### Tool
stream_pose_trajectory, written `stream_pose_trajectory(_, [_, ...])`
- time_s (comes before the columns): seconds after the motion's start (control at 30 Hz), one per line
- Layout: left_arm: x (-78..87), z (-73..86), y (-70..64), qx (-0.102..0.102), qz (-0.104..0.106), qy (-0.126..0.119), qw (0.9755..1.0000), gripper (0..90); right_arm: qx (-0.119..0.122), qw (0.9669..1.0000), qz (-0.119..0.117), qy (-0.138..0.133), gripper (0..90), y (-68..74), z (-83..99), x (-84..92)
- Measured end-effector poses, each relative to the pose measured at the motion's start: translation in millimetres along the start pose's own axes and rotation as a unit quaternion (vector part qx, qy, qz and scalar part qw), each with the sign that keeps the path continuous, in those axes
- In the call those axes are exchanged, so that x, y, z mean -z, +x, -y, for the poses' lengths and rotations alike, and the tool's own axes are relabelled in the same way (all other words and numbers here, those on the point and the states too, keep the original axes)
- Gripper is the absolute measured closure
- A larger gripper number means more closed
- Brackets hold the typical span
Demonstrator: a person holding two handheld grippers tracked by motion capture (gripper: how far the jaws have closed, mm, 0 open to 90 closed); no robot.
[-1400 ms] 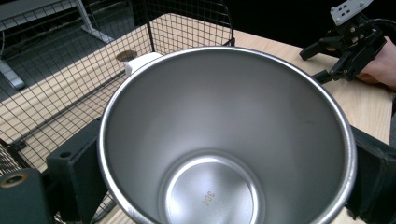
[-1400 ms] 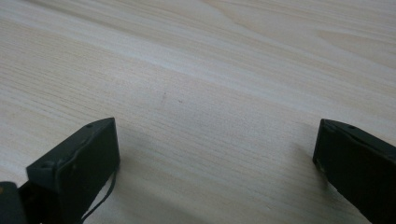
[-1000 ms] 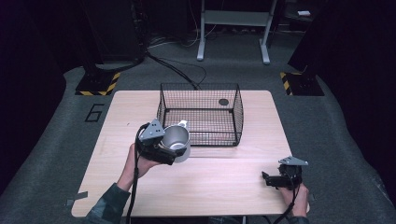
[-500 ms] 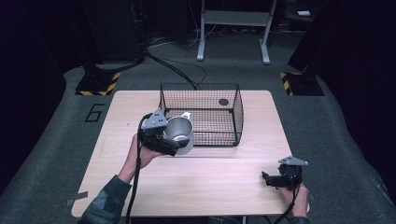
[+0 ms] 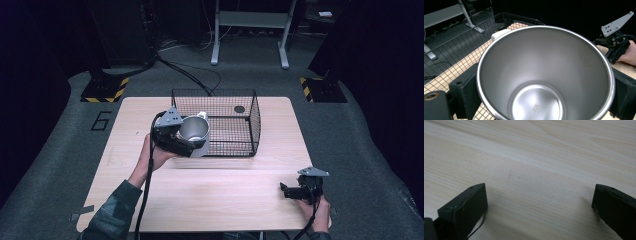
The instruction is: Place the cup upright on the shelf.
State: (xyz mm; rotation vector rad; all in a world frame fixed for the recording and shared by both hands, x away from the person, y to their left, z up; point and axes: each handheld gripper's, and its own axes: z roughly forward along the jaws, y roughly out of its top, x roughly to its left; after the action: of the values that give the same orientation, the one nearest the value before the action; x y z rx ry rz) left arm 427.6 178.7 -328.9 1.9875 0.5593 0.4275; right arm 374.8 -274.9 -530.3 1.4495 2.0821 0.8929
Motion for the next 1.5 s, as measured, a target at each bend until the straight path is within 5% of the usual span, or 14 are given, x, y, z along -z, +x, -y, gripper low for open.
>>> stream_pose_trajectory(0.67, [-22.6,-24.8,20.6,-0.006,-0.001,0.004,1.0,7.0,0.0,1.0,-0.001,0.0,0.0,-0.2,0.0,-0.2])
stream_pose_trajectory(1.5, [-58.8,-31.5,38.6,-0.003,-0.006,0.024,0.9997,6.9,0.002,1.0,-0.001,0.0,0.0,-0.5,0.0,-0.3])
